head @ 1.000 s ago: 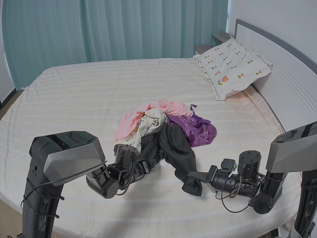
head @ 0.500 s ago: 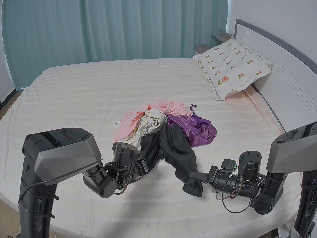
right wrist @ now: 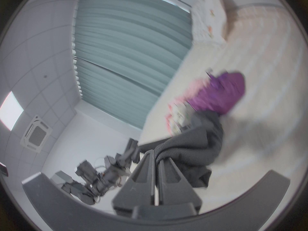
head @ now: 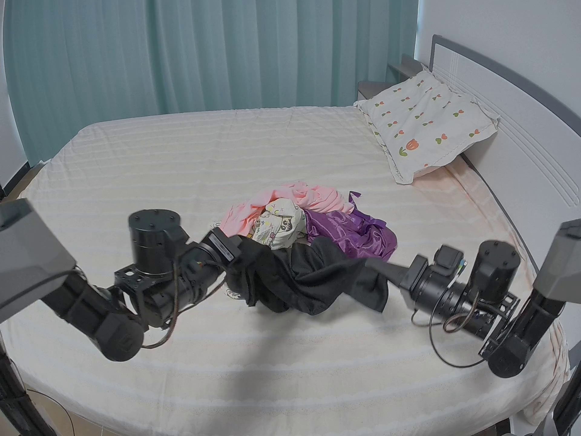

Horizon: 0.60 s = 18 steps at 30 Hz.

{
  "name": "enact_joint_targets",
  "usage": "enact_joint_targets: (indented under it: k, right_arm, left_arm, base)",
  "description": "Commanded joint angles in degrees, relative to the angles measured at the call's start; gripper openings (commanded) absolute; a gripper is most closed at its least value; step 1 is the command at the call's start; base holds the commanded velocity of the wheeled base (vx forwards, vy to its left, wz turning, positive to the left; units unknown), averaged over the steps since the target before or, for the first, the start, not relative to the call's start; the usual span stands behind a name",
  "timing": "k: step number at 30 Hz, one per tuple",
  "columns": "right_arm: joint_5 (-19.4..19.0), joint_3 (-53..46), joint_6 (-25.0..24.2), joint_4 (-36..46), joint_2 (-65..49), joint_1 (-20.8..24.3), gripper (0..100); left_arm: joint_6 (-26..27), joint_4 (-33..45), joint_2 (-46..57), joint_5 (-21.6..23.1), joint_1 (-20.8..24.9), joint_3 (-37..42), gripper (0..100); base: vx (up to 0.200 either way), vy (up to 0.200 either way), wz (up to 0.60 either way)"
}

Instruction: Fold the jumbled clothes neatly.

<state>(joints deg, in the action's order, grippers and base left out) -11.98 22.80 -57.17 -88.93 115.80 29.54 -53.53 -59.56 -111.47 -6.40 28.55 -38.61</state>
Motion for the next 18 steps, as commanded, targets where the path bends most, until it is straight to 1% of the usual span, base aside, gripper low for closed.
enact_joint_targets:
  k: [1, 4, 5, 7, 10, 12, 15, 16, 18]
  right_arm:
    - [4.51, 8.67, 5.05, -0.63, -16.83, -2.2, 0]
    - [4.69, 9.72, 5.41, -0.63, -21.05, -2.99, 0]
    - [4.51, 8.93, 5.05, -0.63, -22.99, -4.4, 0]
    - [4.6, 5.68, 4.7, -0.63, -24.13, -6.16, 0]
    - [4.25, -0.12, 3.47, -0.63, -24.39, -6.95, 0]
    - [3.99, -2.14, 2.68, -0.63, -23.25, -6.77, 0]
    - [3.46, -2.41, 2.59, -0.63, -21.32, -6.51, 0]
    - [3.46, -2.67, 2.51, -0.63, -20.79, -6.25, 0]
    - [3.37, -3.2, 2.42, -0.63, -20.26, -5.63, 0]
  left_arm:
    - [-2.28, -5.65, 15.14, -0.1, -2.45, 4.86, 0]
    - [-2.28, -5.83, 17.96, -0.1, -3.15, 4.86, 0]
    - [-2.37, -5.83, 20.06, -0.02, -3.85, 5.03, 0]
    - [-3.42, -4.95, 24.02, 0.34, -4.56, 5.91, 0]
    - [-5.8, -2.75, 26.92, 0.95, -4.73, 7.67, 0]
    - [-5.89, -1.52, 26.92, 2.01, -5.35, 9.08, 0]
    - [-6.06, -1.61, 25.25, 4.03, -5.52, 11.71, 0]
    - [-6.06, -2.05, 23.14, 4.99, -5.52, 12.06, 0]
    - [-6.15, -2.14, 21.12, 5.35, -5.7, 11.63, 0]
  base:
    - [0.0, 0.0, 0.0]
    - [0.0, 0.0, 0.0]
    - [0.0, 0.0, 0.0]
    - [0.0, 0.0, 0.0]
    - [0.0, 0.0, 0.0]
    - [0.0, 0.0, 0.0]
    - [0.0, 0.0, 0.0]
    - [0.0, 0.0, 0.0]
    - [0.0, 0.0, 0.0]
